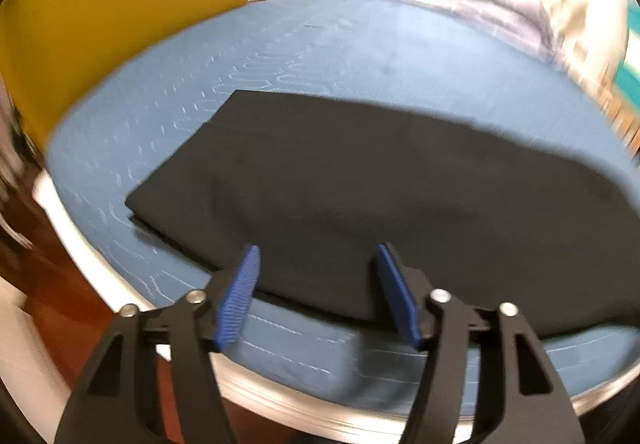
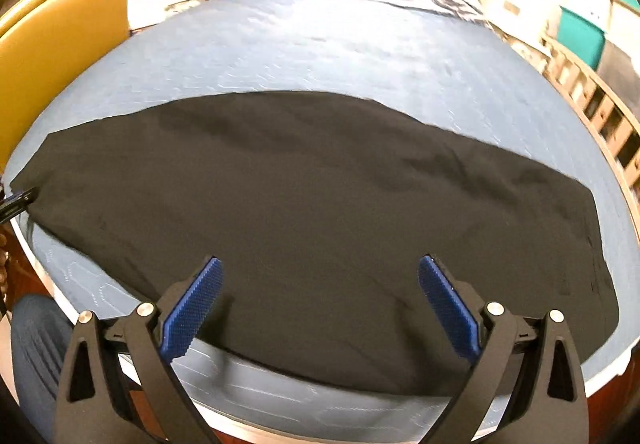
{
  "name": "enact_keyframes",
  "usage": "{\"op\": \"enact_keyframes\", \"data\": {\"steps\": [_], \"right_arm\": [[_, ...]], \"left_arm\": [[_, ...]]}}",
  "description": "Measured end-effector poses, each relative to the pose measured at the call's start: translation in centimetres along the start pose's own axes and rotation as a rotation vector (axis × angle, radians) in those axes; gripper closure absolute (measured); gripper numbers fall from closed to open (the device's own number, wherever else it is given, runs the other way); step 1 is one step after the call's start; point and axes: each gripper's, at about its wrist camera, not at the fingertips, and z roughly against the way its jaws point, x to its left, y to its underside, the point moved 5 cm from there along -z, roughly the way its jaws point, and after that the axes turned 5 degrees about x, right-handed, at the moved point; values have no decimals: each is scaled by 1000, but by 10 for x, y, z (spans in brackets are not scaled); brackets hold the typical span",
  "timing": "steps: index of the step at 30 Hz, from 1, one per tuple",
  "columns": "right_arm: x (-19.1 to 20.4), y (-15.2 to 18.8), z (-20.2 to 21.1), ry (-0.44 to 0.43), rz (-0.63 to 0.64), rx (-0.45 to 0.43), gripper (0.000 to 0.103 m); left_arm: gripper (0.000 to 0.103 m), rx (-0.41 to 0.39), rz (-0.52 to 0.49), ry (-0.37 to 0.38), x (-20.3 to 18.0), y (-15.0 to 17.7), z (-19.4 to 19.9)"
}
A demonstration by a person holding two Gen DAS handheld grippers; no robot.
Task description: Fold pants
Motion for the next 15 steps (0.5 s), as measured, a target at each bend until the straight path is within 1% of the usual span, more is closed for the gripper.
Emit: {"op": "enact_keyframes", "data": {"steps": [1, 4, 5, 6, 7, 9, 11, 13, 15], "right_arm": [[3, 0, -5, 0, 8, 17, 8], [1, 15, -20, 24, 20, 83, 8], [-1, 22, -30, 21, 17, 126, 8], [-4, 26, -34, -1, -9, 128, 8], [-9, 24, -35, -16, -28, 117, 7], [-10, 25, -37, -24, -30, 108, 6], [-11, 26, -37, -24, -21, 103, 6], [-12, 25, -37, -31, -24, 99, 6], [-10, 29, -39, -26, -23, 94, 6]], "left_arm": [[36, -17, 54, 42, 9, -1, 7], [37, -56, 222, 78, 53, 0, 26], [37, -64, 268, 99, 66, 2, 30], [38, -66, 326, 128, 83, 5, 33], [45, -64, 361, 149, 95, 7, 34], [49, -57, 463, 234, 122, 13, 32], [51, -47, 552, 288, 142, 19, 28], [52, -49, 622, 384, 155, 20, 24], [52, -43, 705, 506, 162, 19, 16]]}}
